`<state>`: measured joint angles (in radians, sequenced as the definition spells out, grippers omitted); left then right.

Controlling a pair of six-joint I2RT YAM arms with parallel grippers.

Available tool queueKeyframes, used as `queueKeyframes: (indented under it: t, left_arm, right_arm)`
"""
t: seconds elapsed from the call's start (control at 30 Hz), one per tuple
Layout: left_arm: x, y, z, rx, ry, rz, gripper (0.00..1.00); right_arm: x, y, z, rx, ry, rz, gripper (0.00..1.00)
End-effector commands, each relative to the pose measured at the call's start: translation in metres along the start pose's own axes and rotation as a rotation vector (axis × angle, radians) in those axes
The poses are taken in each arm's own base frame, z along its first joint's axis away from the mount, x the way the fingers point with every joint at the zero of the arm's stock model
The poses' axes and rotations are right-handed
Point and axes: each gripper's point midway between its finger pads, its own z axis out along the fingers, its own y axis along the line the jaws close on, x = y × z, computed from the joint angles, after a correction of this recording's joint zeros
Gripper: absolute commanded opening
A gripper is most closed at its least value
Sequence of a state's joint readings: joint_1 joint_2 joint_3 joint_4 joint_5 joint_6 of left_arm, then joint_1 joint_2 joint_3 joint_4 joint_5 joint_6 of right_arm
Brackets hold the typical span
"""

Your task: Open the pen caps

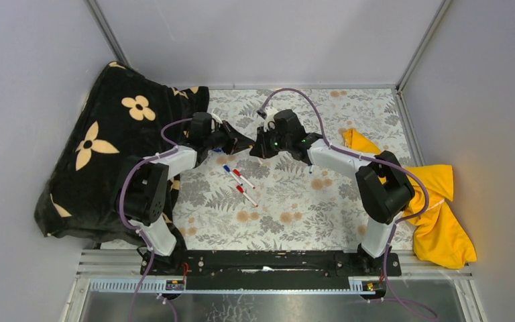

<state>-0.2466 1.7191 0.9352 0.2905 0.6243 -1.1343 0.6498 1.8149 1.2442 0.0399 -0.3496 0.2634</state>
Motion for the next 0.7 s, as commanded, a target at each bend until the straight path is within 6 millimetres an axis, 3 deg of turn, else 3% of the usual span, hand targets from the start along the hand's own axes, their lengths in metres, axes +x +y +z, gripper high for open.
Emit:
queueKeyframes:
  t: [0.0, 0.2, 0.4, 0.57, 0.67]
  left_arm:
    - [-0.092, 0.015, -0.02, -0.056, -0.288, -0.006, 0.0]
    - [-0.114, 0.025, -0.024, -0.115, -0.32, 0.03, 0.0]
    - [-0.127, 0.022, -0.023, -0.161, -0.328, 0.09, 0.0]
    - [-0.126, 0.023, -0.022, -0.169, -0.313, 0.106, 0.0]
    - [-0.121, 0.035, -0.027, -0.226, -0.305, 0.122, 0.0]
  right_arm:
    - [0.033, -0.001, -0.024, 0.032, 0.112, 0.029, 0.0]
    - [0.043, -0.002, -0.028, 0.027, 0.141, 0.024, 0.0]
    - [0.048, -0.002, -0.031, 0.03, 0.164, 0.015, 0.0]
    - [0.038, -0.006, -0.033, 0.06, 0.138, -0.003, 0.0]
    - [0.026, -0.016, -0.034, 0.119, 0.12, -0.019, 0.0]
